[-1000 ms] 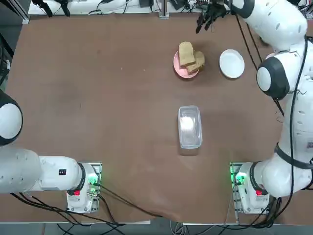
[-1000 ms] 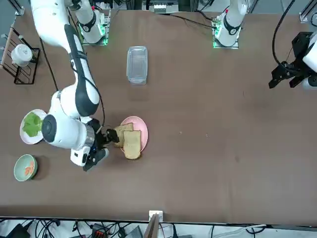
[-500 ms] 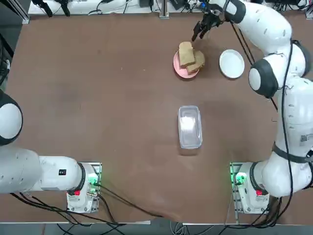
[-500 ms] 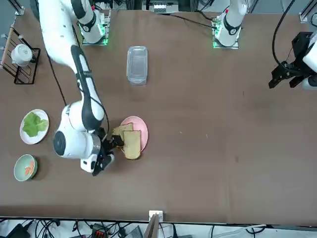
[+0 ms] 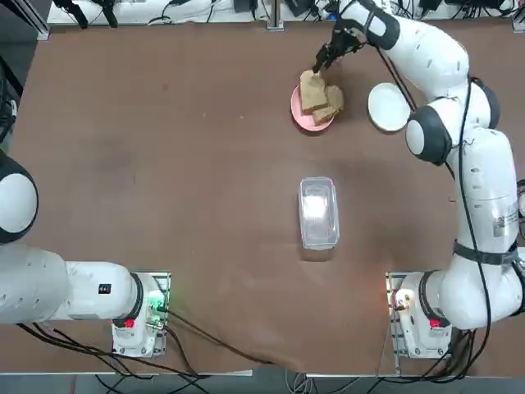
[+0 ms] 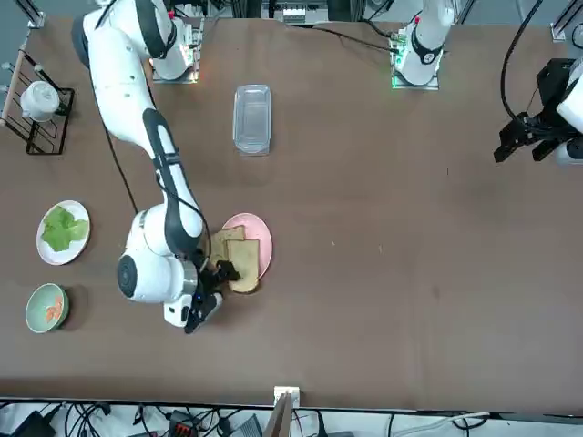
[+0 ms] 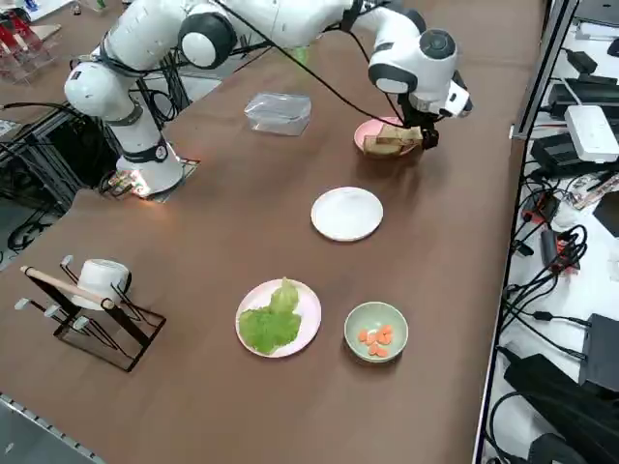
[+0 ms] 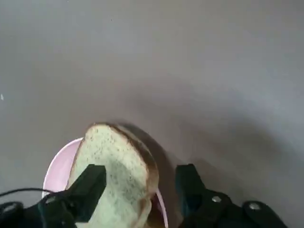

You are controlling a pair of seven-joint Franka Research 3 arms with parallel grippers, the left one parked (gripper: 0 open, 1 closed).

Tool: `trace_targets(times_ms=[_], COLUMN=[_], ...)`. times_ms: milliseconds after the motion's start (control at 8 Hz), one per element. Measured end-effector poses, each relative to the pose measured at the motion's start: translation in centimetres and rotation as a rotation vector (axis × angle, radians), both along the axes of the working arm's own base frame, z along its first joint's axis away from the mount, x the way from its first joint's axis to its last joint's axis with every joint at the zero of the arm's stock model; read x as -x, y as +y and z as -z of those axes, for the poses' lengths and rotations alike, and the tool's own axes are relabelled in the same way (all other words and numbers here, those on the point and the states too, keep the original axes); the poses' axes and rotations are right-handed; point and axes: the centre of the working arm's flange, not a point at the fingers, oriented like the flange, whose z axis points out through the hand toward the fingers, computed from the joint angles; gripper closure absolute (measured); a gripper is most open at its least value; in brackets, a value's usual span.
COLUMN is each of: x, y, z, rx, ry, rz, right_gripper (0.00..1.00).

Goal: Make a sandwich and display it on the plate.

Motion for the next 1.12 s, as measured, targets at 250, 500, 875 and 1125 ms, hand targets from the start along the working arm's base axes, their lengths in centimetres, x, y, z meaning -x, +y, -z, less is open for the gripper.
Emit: trace_targets(times_ms=[250, 500, 875, 1125], x=[-0.03, -0.08, -0.14, -0.24], y=[-0.12, -0.25, -0.4, -0.82], z=[0.38, 0.37, 0.37, 0.65], rx=[-0.003, -0.003, -0.023, -0.031], ry=[0.0, -0.001, 0.005, 0.011], rz=[0.0, 0.0, 0.006, 0.014], right_gripper=[0.25, 0.23, 0.23, 0.24])
